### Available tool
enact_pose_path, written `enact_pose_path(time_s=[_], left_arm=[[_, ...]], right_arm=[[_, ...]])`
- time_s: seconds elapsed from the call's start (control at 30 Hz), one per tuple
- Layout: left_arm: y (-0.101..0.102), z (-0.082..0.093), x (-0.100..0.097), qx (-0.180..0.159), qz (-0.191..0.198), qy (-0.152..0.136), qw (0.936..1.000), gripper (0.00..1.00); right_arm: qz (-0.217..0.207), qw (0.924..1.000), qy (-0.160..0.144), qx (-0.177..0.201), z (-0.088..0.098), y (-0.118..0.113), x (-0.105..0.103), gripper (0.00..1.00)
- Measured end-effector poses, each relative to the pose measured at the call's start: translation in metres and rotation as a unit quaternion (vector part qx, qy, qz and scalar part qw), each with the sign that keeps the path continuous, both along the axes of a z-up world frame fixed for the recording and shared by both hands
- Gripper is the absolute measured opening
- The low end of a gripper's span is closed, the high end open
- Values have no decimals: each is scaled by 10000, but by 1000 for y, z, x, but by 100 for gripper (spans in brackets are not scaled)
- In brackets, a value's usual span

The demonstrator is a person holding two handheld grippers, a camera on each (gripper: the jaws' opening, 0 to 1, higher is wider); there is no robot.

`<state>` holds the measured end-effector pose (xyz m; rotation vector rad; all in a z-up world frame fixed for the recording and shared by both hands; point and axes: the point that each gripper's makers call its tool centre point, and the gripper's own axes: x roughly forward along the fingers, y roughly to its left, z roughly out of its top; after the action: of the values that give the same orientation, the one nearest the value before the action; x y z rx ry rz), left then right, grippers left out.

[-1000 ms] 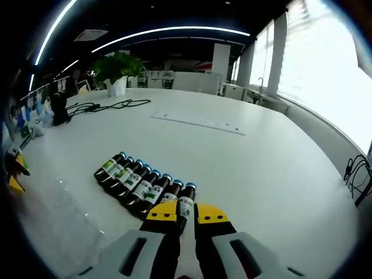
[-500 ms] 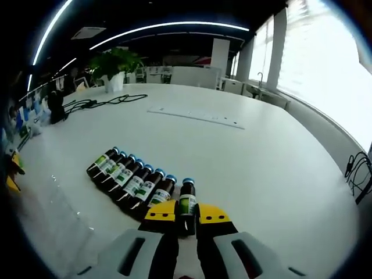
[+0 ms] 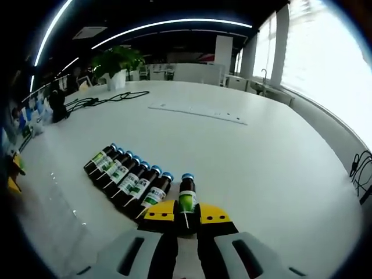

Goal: Grip medicine bottles put into box

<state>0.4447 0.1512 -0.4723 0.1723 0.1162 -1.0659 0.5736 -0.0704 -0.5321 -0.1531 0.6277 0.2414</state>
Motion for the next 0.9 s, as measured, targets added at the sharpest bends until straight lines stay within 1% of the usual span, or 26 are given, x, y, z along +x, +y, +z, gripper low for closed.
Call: enact_pose_path(time_s=[0.13, 0.33, 0.43, 0.57, 0.9], left_arm=[[1, 1, 0, -13, 11, -11, 10000, 11], [2, 2, 1, -37, 21, -13, 10000, 11], [2, 3, 2, -43, 23, -18, 10000, 11], [2, 3, 1, -46, 16, -11, 10000, 11], [2, 2, 1, -40, 9, -8, 10000, 11]], right_arm=[[13, 10000, 4, -40, 0, 1, -1, 8], [29, 9997, -85, -222, 4, 2, -4, 7], [12, 9997, -170, -202, 10, 2, -3, 7], [-51, 9996, -216, -194, 13, -3, -3, 7], [-103, 9991, -399, -113, 24, -5, -11, 7]])
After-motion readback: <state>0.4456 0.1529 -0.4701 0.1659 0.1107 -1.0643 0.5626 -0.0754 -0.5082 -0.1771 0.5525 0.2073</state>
